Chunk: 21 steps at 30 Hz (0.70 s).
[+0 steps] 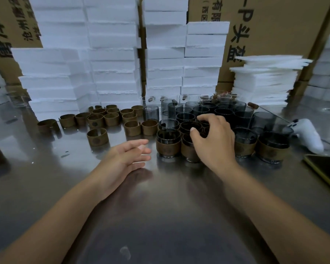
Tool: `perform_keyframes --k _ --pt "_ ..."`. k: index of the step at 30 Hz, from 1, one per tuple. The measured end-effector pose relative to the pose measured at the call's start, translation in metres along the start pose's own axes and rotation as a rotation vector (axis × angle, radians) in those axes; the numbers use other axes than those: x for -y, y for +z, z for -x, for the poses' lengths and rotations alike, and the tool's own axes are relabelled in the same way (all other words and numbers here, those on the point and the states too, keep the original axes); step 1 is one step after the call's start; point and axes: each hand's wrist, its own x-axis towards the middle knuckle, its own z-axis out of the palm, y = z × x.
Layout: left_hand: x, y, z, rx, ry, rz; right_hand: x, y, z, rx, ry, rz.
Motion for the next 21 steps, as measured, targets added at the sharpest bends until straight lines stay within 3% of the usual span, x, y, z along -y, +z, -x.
perform_keyframes --k 9,15,21 --pt "0.000 0.003 0.000 -0.008 0.014 -0.009 -0.060 -0.073 -0.060 -0.011 0.193 0.202" --pt "0.000 0.006 0.001 -0.018 0.024 0.000 -0.107 -0.099 -0.071 0.174 0.452 0.499" --pt "0.002 0.005 0.000 -0.012 0.026 -0.002 -0.117 -0.099 -0.084 0.197 0.471 0.455"
